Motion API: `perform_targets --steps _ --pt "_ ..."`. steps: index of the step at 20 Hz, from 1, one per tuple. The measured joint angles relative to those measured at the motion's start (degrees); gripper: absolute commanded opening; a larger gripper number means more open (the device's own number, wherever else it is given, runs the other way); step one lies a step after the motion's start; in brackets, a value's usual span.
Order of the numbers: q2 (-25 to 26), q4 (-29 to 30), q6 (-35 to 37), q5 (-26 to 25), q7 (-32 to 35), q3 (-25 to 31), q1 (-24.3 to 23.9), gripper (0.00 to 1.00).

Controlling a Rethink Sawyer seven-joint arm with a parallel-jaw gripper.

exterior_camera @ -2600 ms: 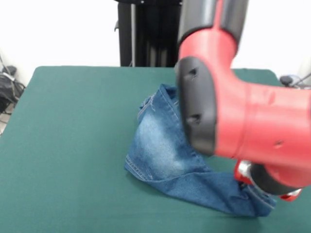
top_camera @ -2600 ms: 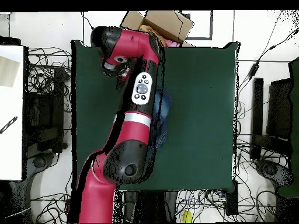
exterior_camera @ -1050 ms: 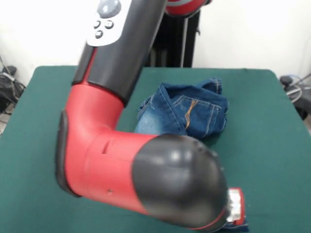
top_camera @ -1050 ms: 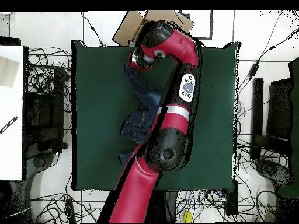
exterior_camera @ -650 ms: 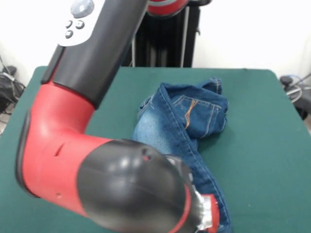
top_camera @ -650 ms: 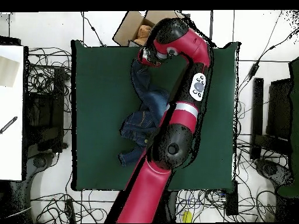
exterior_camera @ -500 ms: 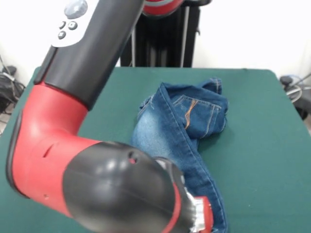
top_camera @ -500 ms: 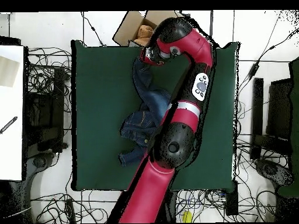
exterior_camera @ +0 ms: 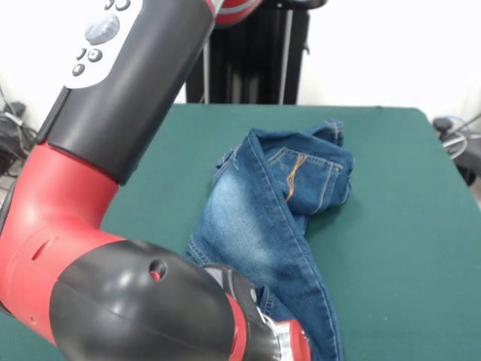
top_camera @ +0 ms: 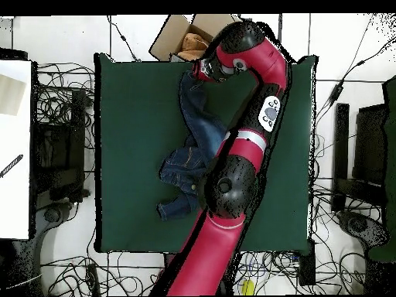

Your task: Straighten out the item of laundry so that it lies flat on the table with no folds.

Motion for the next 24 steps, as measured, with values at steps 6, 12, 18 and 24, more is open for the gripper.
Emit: perform_targets --steps 6,12,18,24 --pt "0.0 0.1 0.0 6.7 -3.3 -6.3 -0.8 0.00" --pt "-0.1 0.2 1.4 14.6 -5.1 -11.8 -1.1 0.00" --pt "0.4 0.1 6.9 25.0 -13.6 -15.4 -1.5 0.00" --pt "1.0 0.1 13.4 32.0 -26.1 -18.0 -2.0 0.00"
